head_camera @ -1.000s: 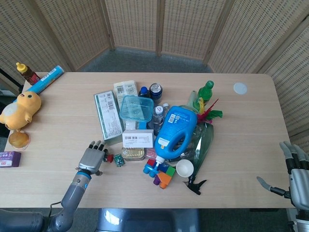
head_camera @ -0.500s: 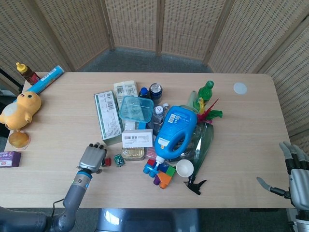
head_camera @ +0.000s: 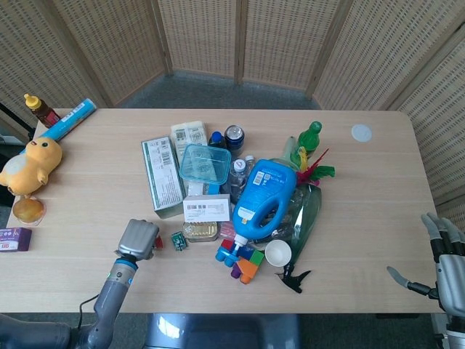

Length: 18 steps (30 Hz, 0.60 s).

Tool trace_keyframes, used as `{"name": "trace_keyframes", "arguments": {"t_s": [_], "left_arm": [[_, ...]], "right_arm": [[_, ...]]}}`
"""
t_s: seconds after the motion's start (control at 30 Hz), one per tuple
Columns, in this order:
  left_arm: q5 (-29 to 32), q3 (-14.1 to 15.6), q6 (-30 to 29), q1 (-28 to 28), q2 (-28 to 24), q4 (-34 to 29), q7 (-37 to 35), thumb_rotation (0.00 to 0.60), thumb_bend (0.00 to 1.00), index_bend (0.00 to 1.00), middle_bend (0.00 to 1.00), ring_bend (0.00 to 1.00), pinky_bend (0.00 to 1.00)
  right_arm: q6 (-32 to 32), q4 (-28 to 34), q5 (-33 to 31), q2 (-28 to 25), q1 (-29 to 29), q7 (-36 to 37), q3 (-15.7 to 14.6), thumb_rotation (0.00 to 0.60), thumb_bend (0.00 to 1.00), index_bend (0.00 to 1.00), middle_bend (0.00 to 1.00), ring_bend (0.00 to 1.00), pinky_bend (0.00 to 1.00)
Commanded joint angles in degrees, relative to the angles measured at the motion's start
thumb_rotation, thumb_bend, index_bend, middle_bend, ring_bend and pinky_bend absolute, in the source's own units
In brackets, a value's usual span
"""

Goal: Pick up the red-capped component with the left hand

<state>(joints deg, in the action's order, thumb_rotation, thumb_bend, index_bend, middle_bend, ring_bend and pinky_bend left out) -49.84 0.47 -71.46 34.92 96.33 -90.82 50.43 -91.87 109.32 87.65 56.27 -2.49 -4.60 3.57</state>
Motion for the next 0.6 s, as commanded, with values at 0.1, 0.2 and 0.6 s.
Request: {"name": "trace_keyframes", "arguments": {"t_s": [0.1, 0.2, 0.6], "left_arm": [[-0.87, -1.06, -0.77, -0.52, -1.79, -2.05, -0.96, 0.6, 0.02, 0.84, 0.68, 0.55, 0.62], [-1.22, -2.3, -1.33, -0.63, -3.9, -4.98, -1.74, 0.6, 0.02, 0.84, 0.67, 0.55, 0.62], [-1.49, -11.61, -5.18, 2.55, -18.05, -21.0, 1.52, 0.6, 0.02, 0.84, 0.67, 0.55, 0.62]], "right_arm": [[-0.03, 0.05, 0.17, 0.03, -0.02, -0.22, -0.08, 0.378, 0.0, 0.0, 0.0, 0.0, 0.0], [-0.07, 0.14, 0.14, -0.02, -0.06, -0.12, -0.09, 0.385, 0.0, 0.0, 0.0, 0.0, 0.0], [0.04, 0.31, 0.32, -0.1, -0.05, -0.18, -0.22, 0.385, 0.0, 0.0, 0.0, 0.0, 0.0]]}}
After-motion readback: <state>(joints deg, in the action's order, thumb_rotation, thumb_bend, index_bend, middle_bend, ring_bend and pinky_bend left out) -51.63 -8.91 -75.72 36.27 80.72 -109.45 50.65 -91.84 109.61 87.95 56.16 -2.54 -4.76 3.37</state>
